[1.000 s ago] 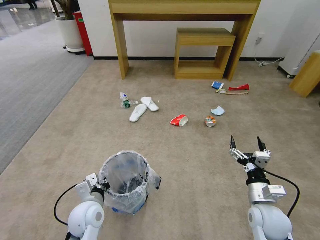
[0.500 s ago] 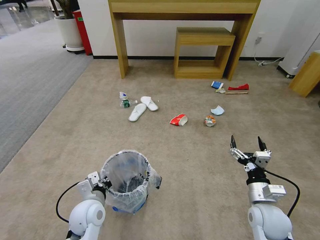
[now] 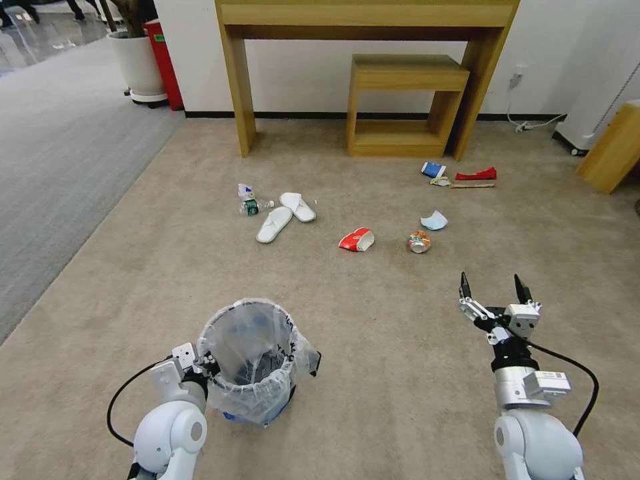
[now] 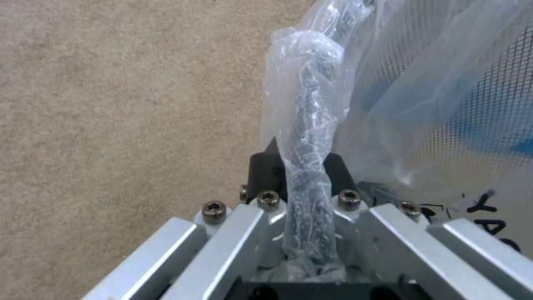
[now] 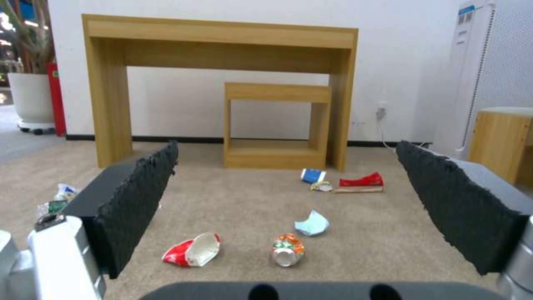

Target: Pick up the trash bin and place the garbage on the floor into it.

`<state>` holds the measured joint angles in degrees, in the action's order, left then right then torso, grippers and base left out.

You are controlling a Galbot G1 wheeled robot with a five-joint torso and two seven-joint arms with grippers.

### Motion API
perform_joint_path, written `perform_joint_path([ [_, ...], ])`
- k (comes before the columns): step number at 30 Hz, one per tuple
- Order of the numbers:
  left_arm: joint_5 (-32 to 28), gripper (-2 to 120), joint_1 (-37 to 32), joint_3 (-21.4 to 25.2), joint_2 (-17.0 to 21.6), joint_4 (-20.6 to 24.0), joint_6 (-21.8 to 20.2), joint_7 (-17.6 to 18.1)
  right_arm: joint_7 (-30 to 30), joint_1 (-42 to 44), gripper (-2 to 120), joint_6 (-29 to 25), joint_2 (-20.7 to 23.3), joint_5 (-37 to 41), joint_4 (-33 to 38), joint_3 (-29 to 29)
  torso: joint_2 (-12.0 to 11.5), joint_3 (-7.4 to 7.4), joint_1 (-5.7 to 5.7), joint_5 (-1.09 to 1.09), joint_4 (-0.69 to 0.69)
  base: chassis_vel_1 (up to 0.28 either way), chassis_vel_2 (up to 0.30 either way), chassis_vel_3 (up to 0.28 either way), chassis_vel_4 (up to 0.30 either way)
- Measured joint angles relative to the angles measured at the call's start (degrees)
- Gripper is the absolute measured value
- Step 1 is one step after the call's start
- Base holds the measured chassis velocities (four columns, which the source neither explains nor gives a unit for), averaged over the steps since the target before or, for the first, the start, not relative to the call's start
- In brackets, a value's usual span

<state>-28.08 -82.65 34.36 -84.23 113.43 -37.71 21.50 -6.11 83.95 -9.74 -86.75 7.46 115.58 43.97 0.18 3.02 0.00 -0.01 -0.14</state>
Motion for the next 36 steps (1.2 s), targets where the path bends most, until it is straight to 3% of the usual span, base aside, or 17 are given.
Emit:
perform_joint_path([
  [14,2.55,2,-1.95,2.23,-1.01,1.31,0.97,-2.2,0.1,1.08,100,-0.13,0.73,0.2,0.54,-0.02,-0.02,0.02,0.01,-0.07,-0.02,0.0,0.0,0.0,0.0],
  [36,1.33,2,-3.1,5.56,-1.06,9.0,-0.08,-1.87,-0.08,1.01,100,-0.66,1.06,0.26,0.22,-0.43,0.0,0.0,0.01,0.01,0.01,0.0,0.0,0.0,0.0],
])
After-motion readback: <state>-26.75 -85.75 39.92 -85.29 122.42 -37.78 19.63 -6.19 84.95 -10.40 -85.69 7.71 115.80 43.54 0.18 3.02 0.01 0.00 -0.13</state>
